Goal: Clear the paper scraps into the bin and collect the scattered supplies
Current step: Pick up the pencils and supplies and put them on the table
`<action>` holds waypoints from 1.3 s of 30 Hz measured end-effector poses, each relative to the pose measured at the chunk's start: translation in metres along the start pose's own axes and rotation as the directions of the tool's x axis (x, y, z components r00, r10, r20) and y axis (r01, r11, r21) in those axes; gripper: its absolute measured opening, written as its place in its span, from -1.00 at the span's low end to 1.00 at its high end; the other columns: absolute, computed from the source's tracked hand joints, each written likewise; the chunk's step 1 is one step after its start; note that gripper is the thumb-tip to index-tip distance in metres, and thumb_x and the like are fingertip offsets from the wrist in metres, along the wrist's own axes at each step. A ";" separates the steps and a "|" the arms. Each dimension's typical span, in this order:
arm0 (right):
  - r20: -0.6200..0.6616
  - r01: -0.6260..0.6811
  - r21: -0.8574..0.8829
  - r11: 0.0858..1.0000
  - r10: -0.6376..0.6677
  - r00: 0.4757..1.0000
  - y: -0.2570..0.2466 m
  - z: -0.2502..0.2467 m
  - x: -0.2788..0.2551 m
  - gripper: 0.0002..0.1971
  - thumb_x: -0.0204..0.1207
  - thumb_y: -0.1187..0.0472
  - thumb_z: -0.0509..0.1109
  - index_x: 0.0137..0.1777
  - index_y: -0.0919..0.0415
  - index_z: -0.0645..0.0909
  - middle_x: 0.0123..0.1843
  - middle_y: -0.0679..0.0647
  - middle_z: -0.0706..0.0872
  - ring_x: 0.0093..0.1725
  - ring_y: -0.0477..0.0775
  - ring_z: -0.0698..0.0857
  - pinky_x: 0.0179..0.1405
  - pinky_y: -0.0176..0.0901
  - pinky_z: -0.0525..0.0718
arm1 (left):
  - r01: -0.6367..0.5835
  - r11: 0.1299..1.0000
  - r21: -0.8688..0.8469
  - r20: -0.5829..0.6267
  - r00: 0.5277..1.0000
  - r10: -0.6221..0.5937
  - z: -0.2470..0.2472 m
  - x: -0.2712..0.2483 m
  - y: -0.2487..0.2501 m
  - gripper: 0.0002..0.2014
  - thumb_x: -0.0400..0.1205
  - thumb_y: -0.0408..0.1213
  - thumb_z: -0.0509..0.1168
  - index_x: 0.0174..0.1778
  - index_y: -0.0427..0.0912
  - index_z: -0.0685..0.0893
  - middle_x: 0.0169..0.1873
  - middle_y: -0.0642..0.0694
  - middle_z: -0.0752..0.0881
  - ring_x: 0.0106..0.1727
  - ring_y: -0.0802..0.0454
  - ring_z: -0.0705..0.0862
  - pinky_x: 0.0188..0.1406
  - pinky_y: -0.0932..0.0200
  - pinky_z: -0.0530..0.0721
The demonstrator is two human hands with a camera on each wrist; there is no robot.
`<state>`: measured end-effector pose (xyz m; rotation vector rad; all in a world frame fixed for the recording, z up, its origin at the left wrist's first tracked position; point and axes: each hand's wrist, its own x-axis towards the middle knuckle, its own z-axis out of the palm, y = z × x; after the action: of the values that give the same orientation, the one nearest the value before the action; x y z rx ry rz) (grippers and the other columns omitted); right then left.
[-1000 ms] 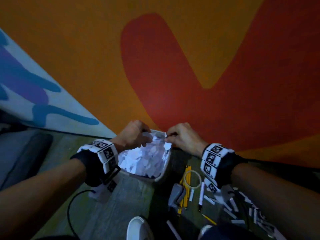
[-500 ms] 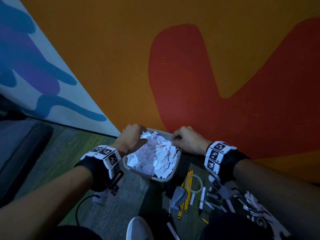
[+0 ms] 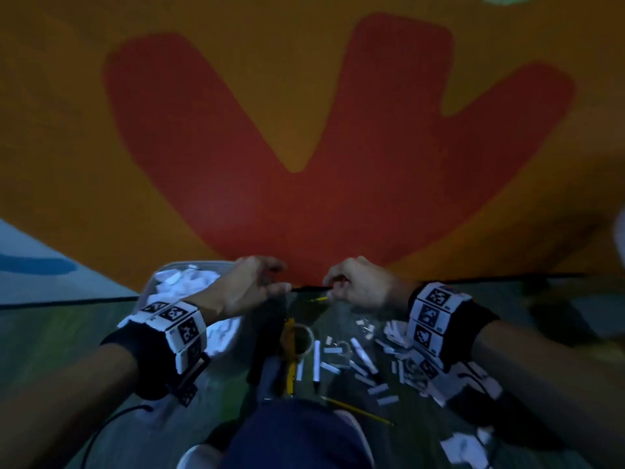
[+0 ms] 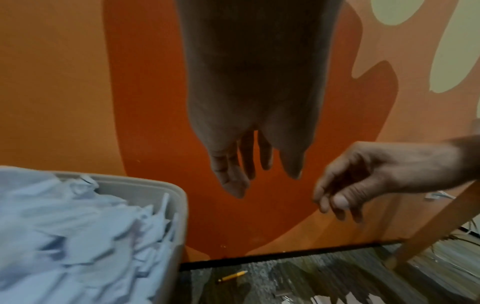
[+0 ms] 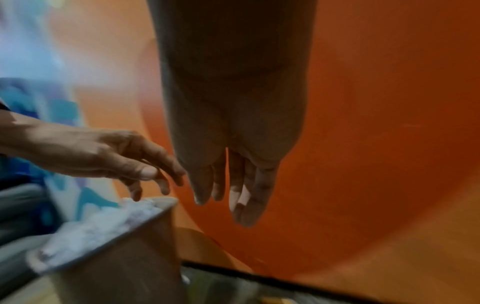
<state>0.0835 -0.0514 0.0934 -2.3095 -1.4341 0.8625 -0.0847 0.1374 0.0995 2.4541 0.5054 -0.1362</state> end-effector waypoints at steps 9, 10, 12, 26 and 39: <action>-0.025 -0.340 0.136 0.931 0.346 0.938 0.170 0.031 -0.082 -0.80 0.57 0.16 0.44 -0.21 0.27 0.71 -0.29 0.10 0.74 -0.37 -0.13 0.64 -0.35 -0.22 0.59 | -0.037 0.994 -0.106 0.338 0.939 0.071 0.113 0.073 0.059 -0.56 0.63 0.02 0.42 0.39 -0.06 0.64 0.07 -0.02 0.78 0.12 0.12 0.73 0.13 0.18 0.67; -0.033 -0.386 0.176 0.905 0.398 0.917 0.188 0.039 -0.090 -0.81 0.56 0.18 0.44 -0.20 0.29 0.71 -0.27 0.14 0.76 -0.34 -0.11 0.67 -0.30 -0.16 0.66 | -0.036 0.991 -0.125 0.370 0.926 0.080 0.128 0.080 0.064 -0.57 0.64 -0.02 0.42 0.39 -0.11 0.64 0.09 -0.04 0.76 0.12 0.12 0.73 0.08 0.24 0.67; -0.060 -0.477 0.267 0.837 0.509 0.859 0.218 0.059 -0.102 -0.79 0.56 0.20 0.43 -0.23 0.33 0.73 -0.23 0.23 0.80 -0.26 0.05 0.76 -0.17 0.03 0.75 | -0.022 0.984 -0.178 0.405 0.910 0.093 0.157 0.093 0.069 -0.63 0.66 -0.15 0.42 0.34 -0.24 0.67 0.08 -0.04 0.72 0.00 0.25 0.71 -0.11 0.45 0.62; -0.128 -0.526 0.477 0.704 0.648 0.751 0.269 0.228 -0.079 -0.65 0.42 -0.06 0.36 0.19 -0.03 0.64 0.04 -0.04 0.76 0.04 0.07 0.75 0.00 -0.03 0.72 | -0.221 0.975 -0.003 0.565 0.804 0.184 0.291 0.136 0.068 -0.62 0.70 -0.24 0.32 0.46 -0.09 0.63 0.30 -0.12 0.72 0.17 -0.08 0.73 0.15 0.08 0.68; -0.395 -0.355 0.634 0.687 0.683 0.615 0.235 0.264 -0.082 -0.65 0.56 0.05 0.27 0.33 0.00 0.60 0.20 -0.32 0.67 0.17 -0.46 0.62 0.18 -0.58 0.50 | -0.501 0.856 0.130 0.572 0.743 0.348 0.355 0.121 0.058 -0.42 0.63 -0.51 0.25 0.57 0.02 0.49 0.61 -0.18 0.28 0.55 -0.26 0.27 0.38 -0.16 0.48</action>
<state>0.0594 -0.2502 -0.2089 -2.2744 -0.1627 0.4378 0.0574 -0.0787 -0.1785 2.5713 -0.3584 -0.7147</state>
